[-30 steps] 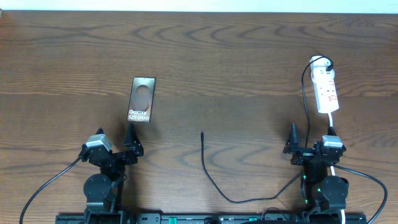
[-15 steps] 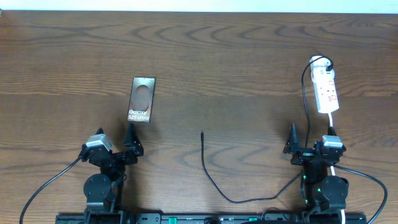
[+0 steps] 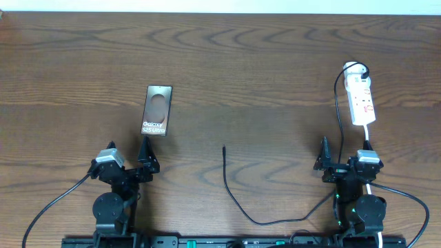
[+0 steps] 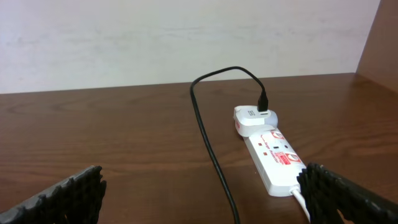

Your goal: Plug charger to phone and switch on socket

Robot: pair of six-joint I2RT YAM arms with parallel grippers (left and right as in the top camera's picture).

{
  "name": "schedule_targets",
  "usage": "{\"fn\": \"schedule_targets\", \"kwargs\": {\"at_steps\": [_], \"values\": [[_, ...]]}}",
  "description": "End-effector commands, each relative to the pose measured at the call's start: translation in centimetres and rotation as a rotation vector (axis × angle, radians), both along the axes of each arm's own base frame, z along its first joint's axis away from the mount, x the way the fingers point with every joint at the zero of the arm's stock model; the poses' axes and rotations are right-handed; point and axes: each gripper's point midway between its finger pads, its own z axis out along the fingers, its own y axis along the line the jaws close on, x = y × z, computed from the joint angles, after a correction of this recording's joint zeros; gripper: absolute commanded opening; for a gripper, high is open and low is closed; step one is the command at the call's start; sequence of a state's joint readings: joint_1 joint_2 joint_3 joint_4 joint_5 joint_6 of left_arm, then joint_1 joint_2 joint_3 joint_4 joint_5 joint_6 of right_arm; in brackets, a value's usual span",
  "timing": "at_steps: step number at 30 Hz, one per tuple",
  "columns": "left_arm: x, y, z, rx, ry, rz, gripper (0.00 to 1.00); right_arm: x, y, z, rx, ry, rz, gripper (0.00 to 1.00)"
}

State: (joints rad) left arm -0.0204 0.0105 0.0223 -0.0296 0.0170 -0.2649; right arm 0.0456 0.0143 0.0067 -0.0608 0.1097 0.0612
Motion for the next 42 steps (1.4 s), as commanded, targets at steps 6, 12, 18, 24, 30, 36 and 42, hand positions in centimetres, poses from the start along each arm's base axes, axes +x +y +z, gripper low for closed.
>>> {"fn": "schedule_targets", "kwargs": {"at_steps": [6,12,18,24,30,36,42], "values": [[-0.5,0.2,5.6,0.108,-0.044,-0.002,0.92,0.0,-0.1,0.1,0.012,-0.005,-0.011,0.99],[2.1,0.1,11.5,0.200,0.069,-0.021,0.92,0.0,-0.1,0.1,0.012,-0.006,-0.011,0.99],[7.3,0.0,13.6,0.227,0.360,-0.057,0.92,0.0,-0.1,0.1,0.012,-0.006,-0.011,0.99],[13.1,-0.1,11.9,0.224,0.686,-0.094,0.92,0.0,-0.1,0.1,0.012,-0.006,-0.012,0.99],[15.3,-0.1,5.6,0.217,0.943,-0.123,0.92,0.0,-0.1,0.1,0.012,-0.006,-0.011,0.99],[15.6,-0.1,0.3,0.211,1.097,-0.139,0.92,0.0,-0.1,0.1,0.012,-0.006,-0.011,0.99],[15.7,-0.1,-1.3,0.210,1.142,-0.144,0.78,0.0,-0.1,0.1,0.012,-0.006,-0.011,0.99]]}}
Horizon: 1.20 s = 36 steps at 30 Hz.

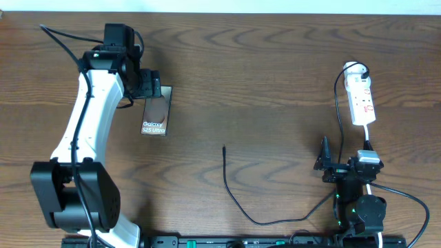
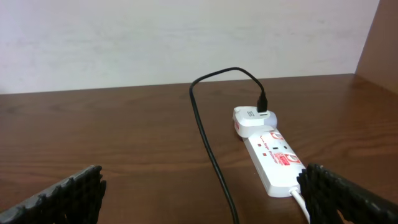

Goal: Plug charger to phone and switch on socket
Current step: 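Move the left gripper over the Galaxy phone and lower it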

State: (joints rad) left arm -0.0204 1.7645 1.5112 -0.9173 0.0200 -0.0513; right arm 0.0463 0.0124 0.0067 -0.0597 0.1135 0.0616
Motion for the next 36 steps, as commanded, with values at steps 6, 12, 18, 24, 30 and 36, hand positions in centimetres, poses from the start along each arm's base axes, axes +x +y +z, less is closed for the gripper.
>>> {"fn": "schedule_targets", "kwargs": {"at_steps": [6,12,18,24,30,36], "values": [[0.4,0.3,0.5,0.009,-0.015,-0.007,1.00,0.0,-0.1,0.0,0.011,-0.002,-0.008,0.99],[0.6,0.1,0.2,0.013,-0.019,-0.031,1.00,0.0,-0.1,0.0,0.011,-0.002,-0.008,0.99],[0.3,0.1,-1.6,0.024,0.039,-0.064,1.00,0.0,-0.1,0.0,0.011,-0.002,-0.008,0.99],[0.1,0.1,-4.4,0.022,0.120,-0.065,1.00,0.0,-0.1,0.0,0.011,-0.002,-0.008,0.99],[-0.4,0.1,-7.4,0.020,0.205,-0.066,1.00,0.0,-0.1,0.0,0.011,-0.002,-0.009,0.99],[-0.8,-0.5,-8.6,-0.012,0.243,-0.080,1.00,0.0,-0.1,0.0,0.011,-0.002,-0.008,0.99]]}}
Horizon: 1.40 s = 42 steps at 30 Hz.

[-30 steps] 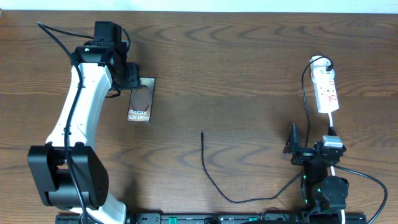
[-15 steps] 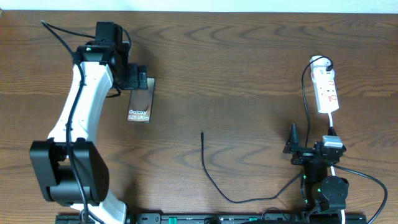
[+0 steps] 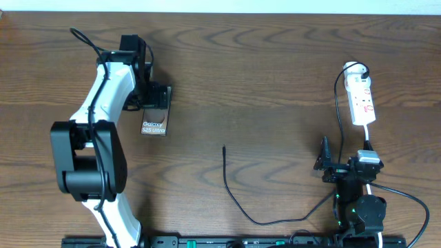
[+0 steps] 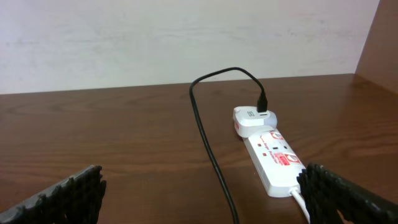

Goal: Plug charger to phone and switch on socket
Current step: 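Move the left gripper over the Galaxy phone and lower it, then close the left gripper on the phone's long edges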

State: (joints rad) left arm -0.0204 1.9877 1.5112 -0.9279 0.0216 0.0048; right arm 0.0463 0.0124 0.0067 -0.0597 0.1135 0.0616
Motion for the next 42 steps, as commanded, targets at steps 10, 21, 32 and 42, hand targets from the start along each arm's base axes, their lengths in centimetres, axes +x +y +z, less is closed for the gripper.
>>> {"fn": "schedule_targets", "kwargs": {"at_steps": [10,21,32,42], "values": [[-0.2,-1.4,-0.6,-0.079,0.010,-0.049,1.00,0.0,-0.1,0.0,0.011,-0.002,-0.008,0.99],[-0.2,-1.4,-1.5,-0.080,0.021,-0.048,1.00,0.0,-0.1,0.0,0.011,-0.002,-0.009,0.99],[0.1,-1.4,-1.6,-0.081,0.010,-0.033,1.00,0.0,-0.1,0.0,0.011,-0.002,-0.009,0.99],[-0.6,-1.4,-2.4,-0.081,0.025,-0.029,1.00,0.0,-0.1,0.0,0.011,-0.002,-0.008,0.99]]}}
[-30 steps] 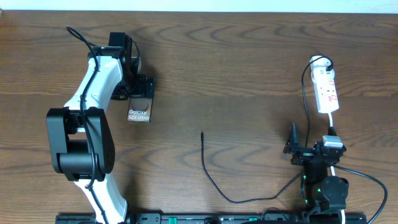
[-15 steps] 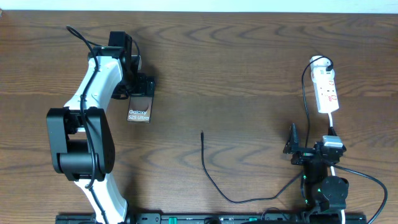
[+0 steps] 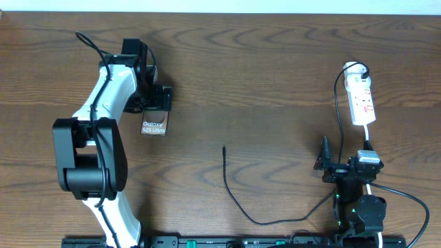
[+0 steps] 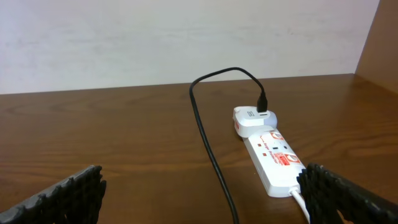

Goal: Plug charger to phone and switch on socket
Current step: 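Close the left gripper on the phone's long edges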

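Note:
The black phone (image 3: 154,124), lettered "Galaxy S25 Ultra", lies flat at the left of the table. My left gripper (image 3: 157,100) is low over its far end, fingers spread to about the phone's width, one at each long edge. The black charger cable runs from its loose tip (image 3: 224,147) in a loop to the white charger (image 4: 255,118), plugged into the white power strip (image 4: 273,158). The strip's switch state is too small to read. My right gripper (image 4: 202,182) rests open near the front edge, short of the strip, with nothing in it.
The dark wooden table (image 3: 262,62) ends at a pale wall behind. The cable (image 4: 211,155) crosses the wood between my right fingers. A white lead (image 4: 301,202) leaves the strip's near end by my right finger.
My left gripper has shifted slightly to the right over the phone's far end. The phone, cable, strip and right arm are where they were.
Both arms were parked at the front edge, with the phone lying alone. Then my left arm stood stretched out with its gripper at the phone's far end. It then sat closer over that end, and now hangs there, barely shifted. The right arm stayed parked.

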Robot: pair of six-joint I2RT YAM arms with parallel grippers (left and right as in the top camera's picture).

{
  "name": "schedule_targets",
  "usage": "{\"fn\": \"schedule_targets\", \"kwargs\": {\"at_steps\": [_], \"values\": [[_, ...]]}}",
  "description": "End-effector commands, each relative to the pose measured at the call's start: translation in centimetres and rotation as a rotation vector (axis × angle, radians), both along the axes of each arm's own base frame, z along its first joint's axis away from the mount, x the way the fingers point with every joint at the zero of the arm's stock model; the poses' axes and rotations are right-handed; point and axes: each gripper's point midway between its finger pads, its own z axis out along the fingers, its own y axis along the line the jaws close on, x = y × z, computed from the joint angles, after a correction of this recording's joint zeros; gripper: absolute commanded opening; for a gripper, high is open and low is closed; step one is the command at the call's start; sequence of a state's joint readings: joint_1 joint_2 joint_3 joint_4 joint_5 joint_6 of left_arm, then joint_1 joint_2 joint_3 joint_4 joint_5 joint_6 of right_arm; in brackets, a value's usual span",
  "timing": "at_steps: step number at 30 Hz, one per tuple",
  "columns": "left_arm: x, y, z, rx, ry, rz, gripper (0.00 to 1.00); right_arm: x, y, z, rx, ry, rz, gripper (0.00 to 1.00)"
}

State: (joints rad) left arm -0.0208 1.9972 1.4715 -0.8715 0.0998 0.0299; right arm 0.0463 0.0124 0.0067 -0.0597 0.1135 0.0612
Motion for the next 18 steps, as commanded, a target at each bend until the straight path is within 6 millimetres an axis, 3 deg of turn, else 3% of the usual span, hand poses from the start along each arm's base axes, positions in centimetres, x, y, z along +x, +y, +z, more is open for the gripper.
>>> {"fn": "schedule_targets", "kwargs": {"at_steps": [1,8,18], "values": [[-0.6,0.0,-1.2,-0.005,0.030,0.002,1.00,0.0,-0.1,0.0,0.011,-0.002,-0.008,0.99],[-0.6,-0.3,-2.0,-0.006,0.019,0.000,1.00,0.0,-0.1,0.0,0.012,-0.002,-0.008,0.99],[-0.3,-2.4,-2.0,0.009,-0.002,-0.054,1.00,0.0,-0.1,0.0,0.012,-0.002,-0.008,0.99]]}}
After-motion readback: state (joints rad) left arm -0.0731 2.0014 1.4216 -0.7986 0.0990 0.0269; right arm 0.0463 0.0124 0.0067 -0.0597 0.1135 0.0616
